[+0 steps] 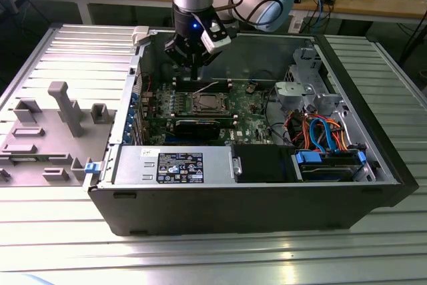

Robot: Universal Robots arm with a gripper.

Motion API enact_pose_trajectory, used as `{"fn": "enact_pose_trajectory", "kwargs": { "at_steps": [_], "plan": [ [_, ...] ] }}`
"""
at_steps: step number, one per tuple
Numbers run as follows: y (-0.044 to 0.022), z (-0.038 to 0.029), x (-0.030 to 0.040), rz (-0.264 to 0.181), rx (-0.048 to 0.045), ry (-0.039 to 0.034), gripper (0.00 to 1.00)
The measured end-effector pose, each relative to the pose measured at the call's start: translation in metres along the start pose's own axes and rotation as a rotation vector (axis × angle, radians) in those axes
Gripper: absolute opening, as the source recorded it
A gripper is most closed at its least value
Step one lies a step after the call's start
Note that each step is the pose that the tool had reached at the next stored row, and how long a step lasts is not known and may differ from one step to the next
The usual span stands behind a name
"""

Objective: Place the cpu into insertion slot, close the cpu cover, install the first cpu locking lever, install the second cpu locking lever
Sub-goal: 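Install the first cpu locking lever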

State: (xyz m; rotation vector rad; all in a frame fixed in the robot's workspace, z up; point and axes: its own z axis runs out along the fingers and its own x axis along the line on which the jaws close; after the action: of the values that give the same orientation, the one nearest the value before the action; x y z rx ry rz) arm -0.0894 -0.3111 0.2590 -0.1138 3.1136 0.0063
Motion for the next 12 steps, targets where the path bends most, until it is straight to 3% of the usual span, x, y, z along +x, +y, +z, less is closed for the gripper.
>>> {"fn": "enact_pose_trajectory", "kwargs": {
  "at_steps": [12],
  "plan": [
    [0.0, 0.0, -0.0005, 0.0, 0.0004, 0.0, 0.11]
  ]
}}
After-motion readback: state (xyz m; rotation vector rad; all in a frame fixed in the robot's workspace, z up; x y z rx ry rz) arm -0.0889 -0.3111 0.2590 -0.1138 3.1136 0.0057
